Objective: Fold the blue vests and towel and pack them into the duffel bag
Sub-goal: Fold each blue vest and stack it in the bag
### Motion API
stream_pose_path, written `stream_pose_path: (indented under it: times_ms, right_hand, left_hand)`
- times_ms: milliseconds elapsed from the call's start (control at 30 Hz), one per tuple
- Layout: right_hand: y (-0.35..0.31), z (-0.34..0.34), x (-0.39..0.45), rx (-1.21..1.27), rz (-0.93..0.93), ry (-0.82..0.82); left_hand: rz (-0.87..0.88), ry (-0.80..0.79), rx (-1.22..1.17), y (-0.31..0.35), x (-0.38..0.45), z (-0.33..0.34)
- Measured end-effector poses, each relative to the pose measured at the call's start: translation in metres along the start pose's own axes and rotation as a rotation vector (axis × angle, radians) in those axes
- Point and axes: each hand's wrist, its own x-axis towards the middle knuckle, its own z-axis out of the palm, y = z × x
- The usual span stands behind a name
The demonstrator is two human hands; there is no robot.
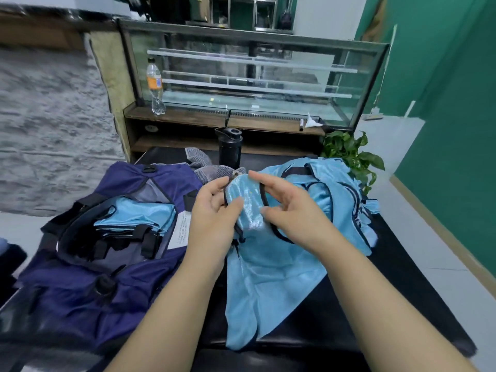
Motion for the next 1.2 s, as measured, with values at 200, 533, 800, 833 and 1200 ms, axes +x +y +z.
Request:
stream_pose_path:
  times_ms: [200, 533, 800, 833, 1200]
  right_hand:
    - [-0.026, -0.012, -0.027, 0.111, 0.052, 0.079]
    - [-0.041, -0.007, -0.052, 0.146, 0.051, 0.055]
    - [-0.021, 0.000, -0.060, -0.003, 0.131, 0.186]
    - [-0.020, 0.000, -0.060, -0.049, 0.131, 0.192]
    - [-0.008, -0.001, -0.061, -0.474, 0.018, 0.186]
  left_hand:
    - [0.083, -0.061, -0.061, 0.026, -0.020, -0.013]
    - [0.014, -0.346, -0.147, 0.043, -0.043, -0.035]
    - [0.154, -0.223, 0.513, 0.026, -0.042, -0.042]
    - [0.182, -0.220, 0.566, 0.025, -0.041, -0.042]
    - [0.392, -0.181, 0.708, 0.018, -0.039, -0.039]
